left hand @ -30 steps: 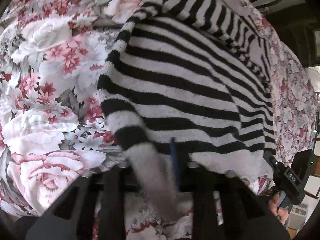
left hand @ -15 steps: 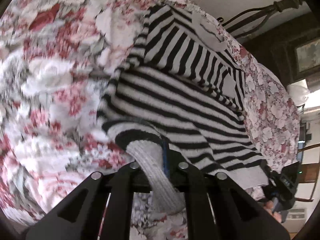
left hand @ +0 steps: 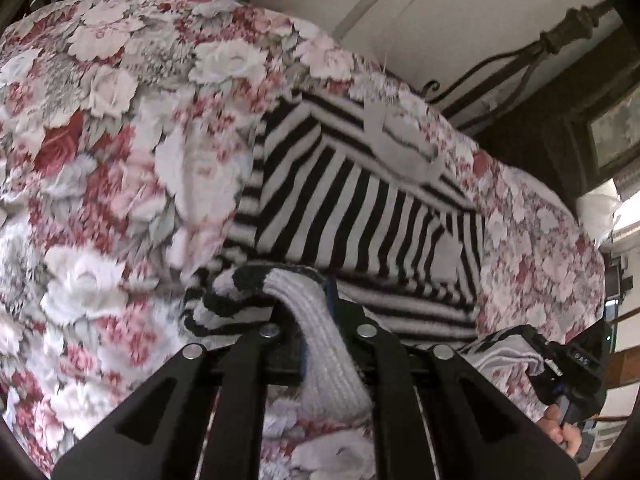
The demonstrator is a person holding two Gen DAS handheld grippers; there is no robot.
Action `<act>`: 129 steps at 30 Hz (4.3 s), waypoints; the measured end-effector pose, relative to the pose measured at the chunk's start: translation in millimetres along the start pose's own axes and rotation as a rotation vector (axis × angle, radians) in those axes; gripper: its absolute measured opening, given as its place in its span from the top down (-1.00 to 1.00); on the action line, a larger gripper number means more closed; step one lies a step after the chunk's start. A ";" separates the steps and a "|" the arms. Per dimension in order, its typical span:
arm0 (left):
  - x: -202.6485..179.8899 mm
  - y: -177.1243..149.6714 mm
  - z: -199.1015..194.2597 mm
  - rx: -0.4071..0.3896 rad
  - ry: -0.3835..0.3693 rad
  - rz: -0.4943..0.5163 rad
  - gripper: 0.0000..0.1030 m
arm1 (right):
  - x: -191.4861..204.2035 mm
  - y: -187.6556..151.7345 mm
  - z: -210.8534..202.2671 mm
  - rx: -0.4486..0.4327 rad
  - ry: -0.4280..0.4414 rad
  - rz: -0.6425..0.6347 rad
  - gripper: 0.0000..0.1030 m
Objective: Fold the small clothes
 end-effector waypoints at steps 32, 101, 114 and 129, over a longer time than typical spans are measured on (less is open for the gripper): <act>-2.6 133.9 111.4 -0.026 0.000 -0.069 0.87 | -12.2 135.7 129.8 -0.024 0.079 0.211 0.85; 22.7 42.3 132.9 0.194 0.555 0.270 -0.92 | 39.6 64.8 118.0 0.010 -0.291 -0.382 0.59; 17.5 11.1 103.2 0.154 0.427 0.143 -0.90 | 14.3 8.8 123.2 0.065 -0.447 -0.422 0.64; -69.4 26.7 157.6 0.117 0.482 0.402 -0.92 | 85.5 35.1 153.7 -0.047 -0.381 -0.555 0.36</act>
Point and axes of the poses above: each gripper's, at about its wrist camera, not at the fingertips, and z roughly the way its jaws point, x to its left, y to its top, the point moved 7 cm from there along z, roughly the way its jaws point, and after that the axes turned 2 degrees about -y, right-handed, at the moved point
